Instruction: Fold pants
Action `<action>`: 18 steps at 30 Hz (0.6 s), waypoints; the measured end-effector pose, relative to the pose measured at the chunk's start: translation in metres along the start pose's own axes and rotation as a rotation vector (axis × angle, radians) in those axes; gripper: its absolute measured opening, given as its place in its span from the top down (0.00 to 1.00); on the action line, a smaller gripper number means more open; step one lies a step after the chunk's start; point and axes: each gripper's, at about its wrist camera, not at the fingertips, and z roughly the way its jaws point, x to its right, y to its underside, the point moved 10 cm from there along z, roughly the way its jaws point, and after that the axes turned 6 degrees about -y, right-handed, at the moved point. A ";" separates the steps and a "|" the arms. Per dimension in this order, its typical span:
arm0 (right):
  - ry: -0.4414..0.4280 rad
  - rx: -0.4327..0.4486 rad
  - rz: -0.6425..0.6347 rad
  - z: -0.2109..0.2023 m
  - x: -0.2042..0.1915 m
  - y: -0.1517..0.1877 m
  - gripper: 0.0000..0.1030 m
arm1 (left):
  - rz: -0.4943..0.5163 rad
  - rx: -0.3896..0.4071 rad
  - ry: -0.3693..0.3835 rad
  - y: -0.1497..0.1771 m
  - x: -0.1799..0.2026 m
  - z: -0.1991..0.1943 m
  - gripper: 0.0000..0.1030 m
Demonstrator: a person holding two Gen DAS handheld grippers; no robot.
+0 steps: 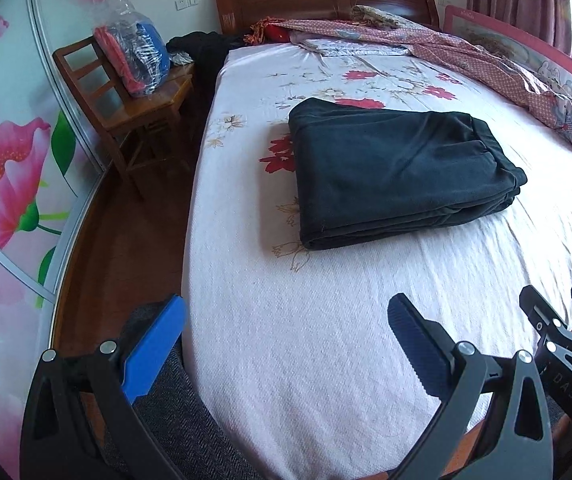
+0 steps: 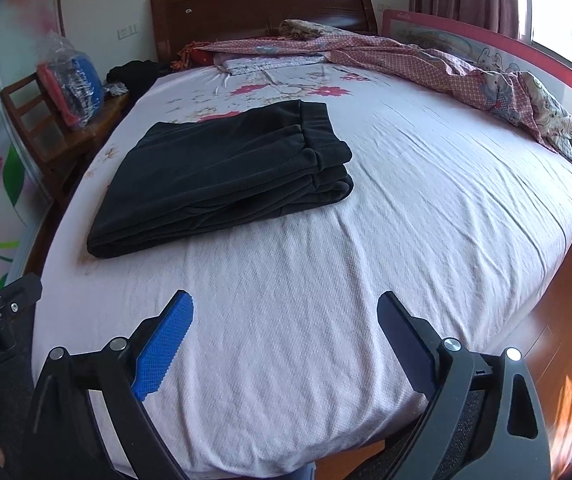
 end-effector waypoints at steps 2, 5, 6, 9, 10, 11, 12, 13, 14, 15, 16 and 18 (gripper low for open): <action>0.003 -0.005 0.002 0.001 0.000 0.001 0.10 | 0.005 -0.003 -0.009 0.001 0.000 0.001 0.02; 0.004 0.001 0.004 -0.001 0.001 -0.001 0.10 | 0.020 -0.028 -0.039 0.005 -0.001 0.006 0.02; 0.008 0.004 0.002 -0.002 0.001 -0.002 0.10 | 0.022 -0.033 -0.033 0.005 -0.001 0.006 0.02; 0.006 0.005 0.007 -0.003 0.002 -0.002 0.10 | 0.036 -0.040 -0.030 0.006 0.002 0.008 0.02; 0.003 0.006 0.008 -0.003 0.002 -0.002 0.10 | 0.042 -0.043 -0.036 0.007 0.002 0.009 0.02; 0.004 0.005 0.009 -0.003 0.002 -0.002 0.10 | 0.043 -0.049 -0.028 0.008 0.003 0.009 0.02; 0.003 0.006 0.010 -0.003 0.002 -0.002 0.10 | 0.042 -0.055 -0.018 0.008 0.004 0.010 0.02; 0.001 0.007 0.010 -0.004 0.002 -0.003 0.10 | 0.041 -0.062 -0.018 0.009 0.004 0.012 0.02; 0.002 0.006 0.010 -0.003 0.003 -0.003 0.10 | 0.039 -0.067 -0.014 0.010 0.004 0.013 0.02; 0.000 0.004 0.011 -0.003 0.003 -0.003 0.10 | 0.037 -0.072 0.000 0.010 0.005 0.013 0.02; -0.004 0.001 0.013 -0.002 0.002 -0.002 0.10 | 0.037 -0.073 0.000 0.011 0.005 0.014 0.02; -0.006 -0.003 0.014 -0.002 0.002 -0.001 0.10 | 0.034 -0.076 0.011 0.011 0.005 0.014 0.02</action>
